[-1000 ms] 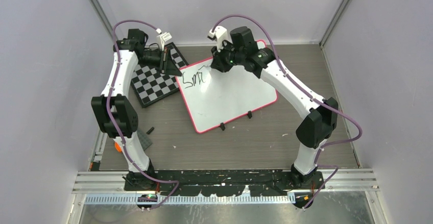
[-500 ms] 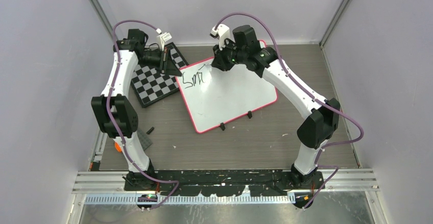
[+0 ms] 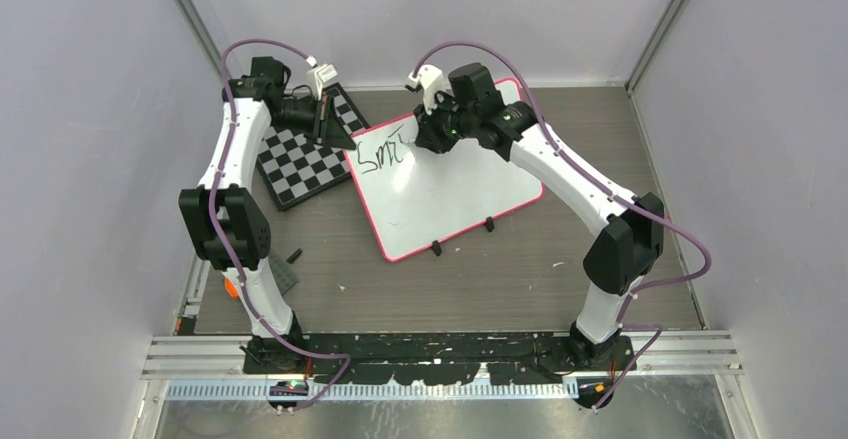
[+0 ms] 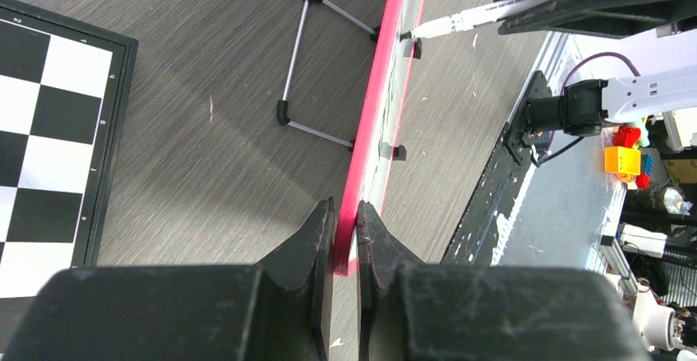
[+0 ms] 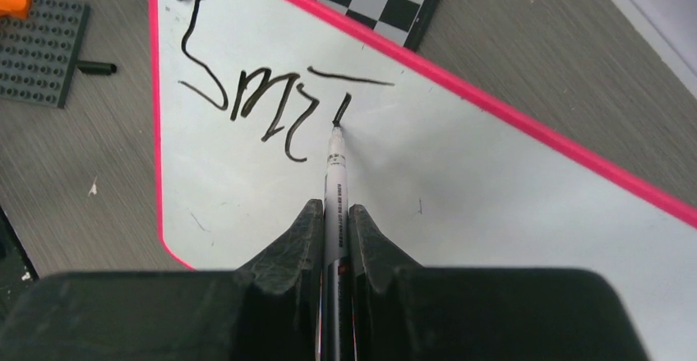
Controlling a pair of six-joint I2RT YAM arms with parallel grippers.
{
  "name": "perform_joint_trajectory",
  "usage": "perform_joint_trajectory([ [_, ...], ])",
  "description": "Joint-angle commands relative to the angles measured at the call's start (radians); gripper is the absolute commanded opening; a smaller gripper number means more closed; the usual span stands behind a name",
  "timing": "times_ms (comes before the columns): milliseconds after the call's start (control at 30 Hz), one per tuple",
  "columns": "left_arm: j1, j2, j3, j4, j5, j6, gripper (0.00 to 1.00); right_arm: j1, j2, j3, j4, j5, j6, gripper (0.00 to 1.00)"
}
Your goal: Write a sentence on the whiteboard
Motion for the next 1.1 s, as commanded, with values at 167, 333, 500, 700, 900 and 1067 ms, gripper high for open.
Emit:
perform_joint_trajectory([
  [167, -0.055, 0.019, -0.011, -0.002, -0.034, 0.026, 0.00, 0.012, -0.084, -0.109, -0.024, 0.021, -0.037, 0.00],
  [333, -0.057, 0.017, -0.012, -0.011, -0.034, 0.035, 0.00, 0.007, -0.104, -0.110, -0.039, 0.043, -0.067, 0.00],
  [500, -0.061, 0.020, -0.003, -0.021, -0.032, 0.041, 0.00, -0.019, -0.088, -0.036, -0.050, 0.045, -0.080, 0.00],
  [700, -0.067, 0.027, 0.009, -0.031, -0.024, 0.055, 0.00, -0.018, -0.113, -0.012, -0.025, -0.024, -0.068, 0.00],
  [900, -0.071, 0.035, 0.013, -0.030, -0.020, 0.058, 0.00, -0.007, -0.095, -0.014, -0.020, -0.032, -0.065, 0.00],
  [1067, -0.072, 0.039, 0.016, -0.030, -0.020, 0.057, 0.00, 0.000, -0.068, -0.014, -0.012, -0.017, -0.070, 0.00],
])
